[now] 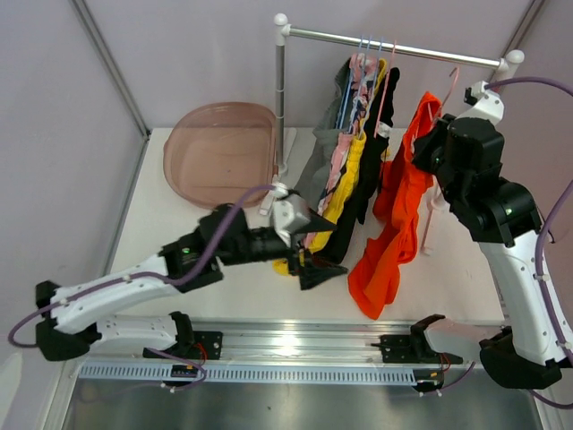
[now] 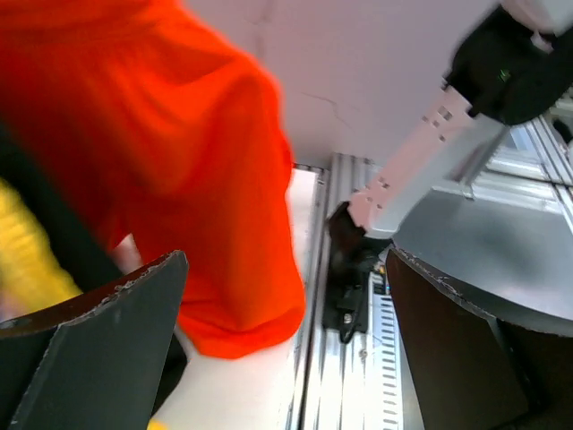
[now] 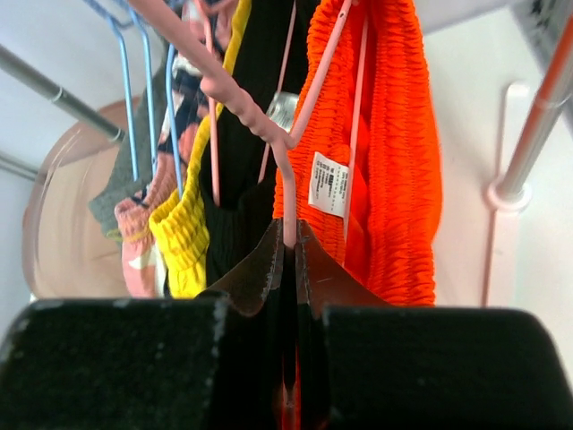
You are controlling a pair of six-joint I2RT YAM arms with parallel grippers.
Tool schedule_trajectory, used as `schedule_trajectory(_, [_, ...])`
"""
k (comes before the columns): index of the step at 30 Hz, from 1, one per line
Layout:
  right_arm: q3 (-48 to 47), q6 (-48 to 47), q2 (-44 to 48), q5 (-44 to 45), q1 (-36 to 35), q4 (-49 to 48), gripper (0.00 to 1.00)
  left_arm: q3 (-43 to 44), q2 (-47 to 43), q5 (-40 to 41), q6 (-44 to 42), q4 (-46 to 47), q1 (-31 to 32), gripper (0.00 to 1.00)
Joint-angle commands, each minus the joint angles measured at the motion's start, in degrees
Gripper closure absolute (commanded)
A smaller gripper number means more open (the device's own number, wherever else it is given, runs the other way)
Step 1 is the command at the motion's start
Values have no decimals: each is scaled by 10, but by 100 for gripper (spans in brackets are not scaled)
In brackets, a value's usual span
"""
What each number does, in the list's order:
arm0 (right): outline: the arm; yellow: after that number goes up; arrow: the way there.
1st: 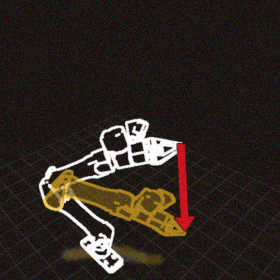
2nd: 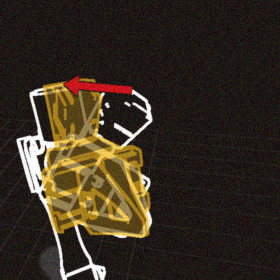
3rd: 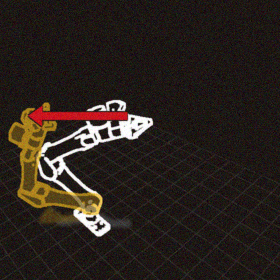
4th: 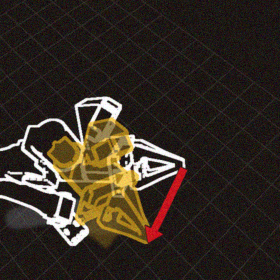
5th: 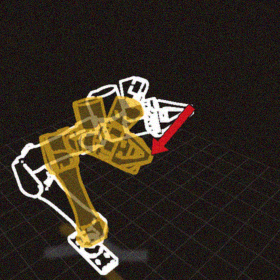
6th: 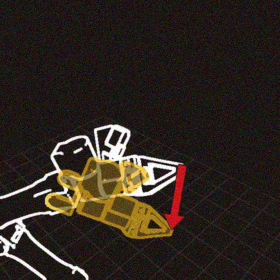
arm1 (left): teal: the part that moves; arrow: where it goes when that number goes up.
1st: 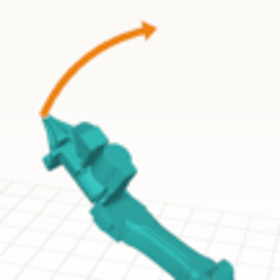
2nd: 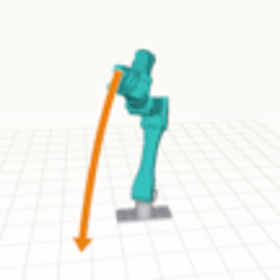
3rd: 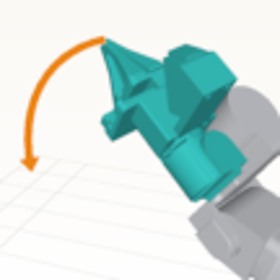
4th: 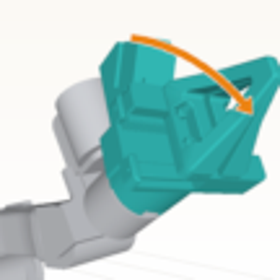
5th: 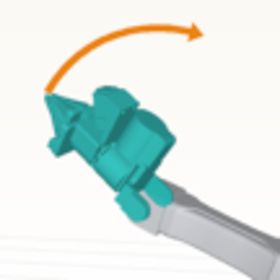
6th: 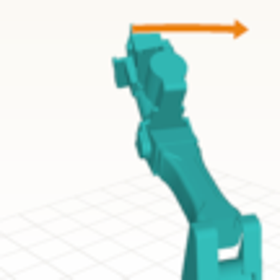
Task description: Remove the shorts from the hanger
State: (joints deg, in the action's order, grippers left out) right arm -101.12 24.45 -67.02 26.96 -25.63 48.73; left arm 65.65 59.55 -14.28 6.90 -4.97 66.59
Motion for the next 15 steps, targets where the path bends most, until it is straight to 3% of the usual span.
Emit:
schedule_trajectory(1, [4, 49, 16, 8, -22, -33, 100, 29, 72, 20, -44, 80, 63, 1])
schedule_trajectory(6, [-6, 71, 20, 8, -36, -18, 100, 63, 164, 53, -67, 113, 124, 1])
schedule_trajectory(15, [2, 91, 43, 2, -55, 2, 100, 77, 225, 120, -85, 167, 126, 1])
